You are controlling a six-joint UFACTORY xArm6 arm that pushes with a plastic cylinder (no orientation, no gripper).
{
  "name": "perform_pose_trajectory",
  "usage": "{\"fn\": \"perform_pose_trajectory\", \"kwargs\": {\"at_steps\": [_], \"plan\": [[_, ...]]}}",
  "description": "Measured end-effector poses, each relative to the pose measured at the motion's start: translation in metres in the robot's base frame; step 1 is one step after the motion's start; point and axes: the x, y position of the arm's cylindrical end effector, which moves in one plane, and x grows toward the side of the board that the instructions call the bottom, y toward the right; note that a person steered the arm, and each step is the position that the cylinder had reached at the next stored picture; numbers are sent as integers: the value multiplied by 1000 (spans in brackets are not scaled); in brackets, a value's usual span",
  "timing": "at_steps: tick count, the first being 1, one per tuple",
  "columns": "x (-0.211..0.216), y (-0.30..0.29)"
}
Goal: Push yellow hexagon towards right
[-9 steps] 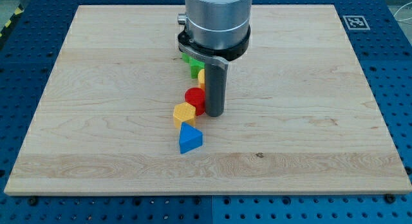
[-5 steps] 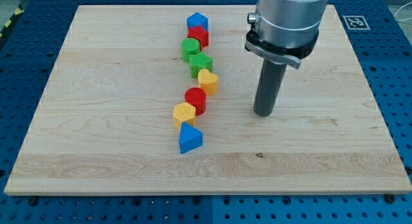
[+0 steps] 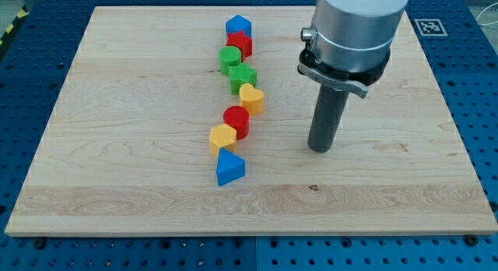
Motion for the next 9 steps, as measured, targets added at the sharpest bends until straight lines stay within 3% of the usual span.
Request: {"fn": "perform_pose_trajectory", "kwargs": {"at_steps": [1,2,3,4,5,6,9], "plan": [[52,-2],[94,-43],[104,-118],[103,-197],[64,-253],[30,-265],[-7,-252]]}}
